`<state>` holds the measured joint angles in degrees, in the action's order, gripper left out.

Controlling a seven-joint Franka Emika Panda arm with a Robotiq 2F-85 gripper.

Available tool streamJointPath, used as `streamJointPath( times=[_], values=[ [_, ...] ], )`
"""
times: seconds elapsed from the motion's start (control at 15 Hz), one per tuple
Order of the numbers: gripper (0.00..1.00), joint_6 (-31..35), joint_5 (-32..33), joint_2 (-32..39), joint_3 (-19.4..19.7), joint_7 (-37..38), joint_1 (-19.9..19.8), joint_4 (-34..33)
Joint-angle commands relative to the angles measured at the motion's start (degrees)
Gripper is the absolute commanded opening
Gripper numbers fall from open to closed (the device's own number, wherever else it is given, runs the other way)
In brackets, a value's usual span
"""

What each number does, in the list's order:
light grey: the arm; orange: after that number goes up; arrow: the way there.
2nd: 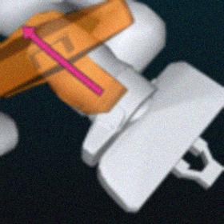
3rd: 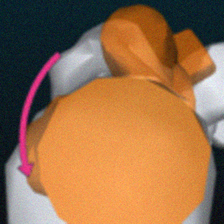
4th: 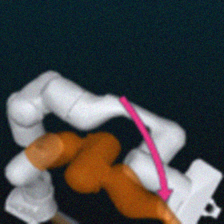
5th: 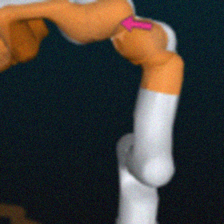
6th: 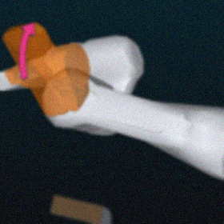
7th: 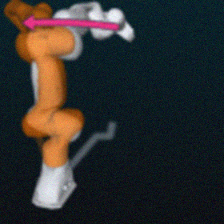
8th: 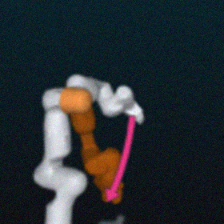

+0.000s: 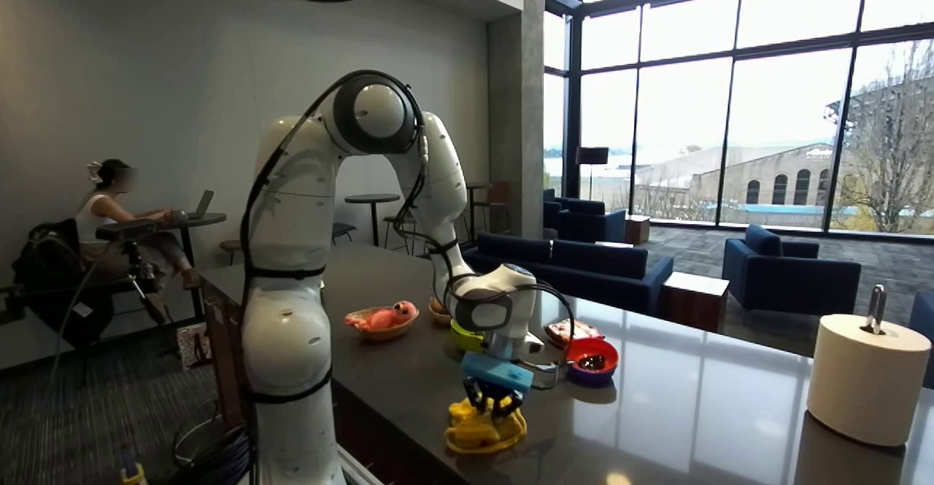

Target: Use the towel to wipe the kitchen countertop

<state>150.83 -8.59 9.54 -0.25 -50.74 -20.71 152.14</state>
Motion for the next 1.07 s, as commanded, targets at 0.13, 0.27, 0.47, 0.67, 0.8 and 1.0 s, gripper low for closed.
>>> streamJointPath(
  times=[0.13,0.27,0.47,0.67,0.8,1.0],
  values=[
    [0.04,-1.75,5.26,1.79,9.44,-6.28,-0.99,-5.38],
    [0.04,-1.03,6.85,3.68,11.66,-7.57,-1.49,-7.40],
    [0.04,0.00,9.03,7.08,13.96,-8.61,-2.53,-10.96],
    [0.04,0.69,8.63,10.56,13.96,-9.76,-4.24,-14.44],
    [0.04,0.98,7.62,12.28,12.67,-10.47,-5.03,-16.07],
    [0.04,0.39,5.97,12.10,9.78,-11.38,-5.03,-16.62]
  ],
)
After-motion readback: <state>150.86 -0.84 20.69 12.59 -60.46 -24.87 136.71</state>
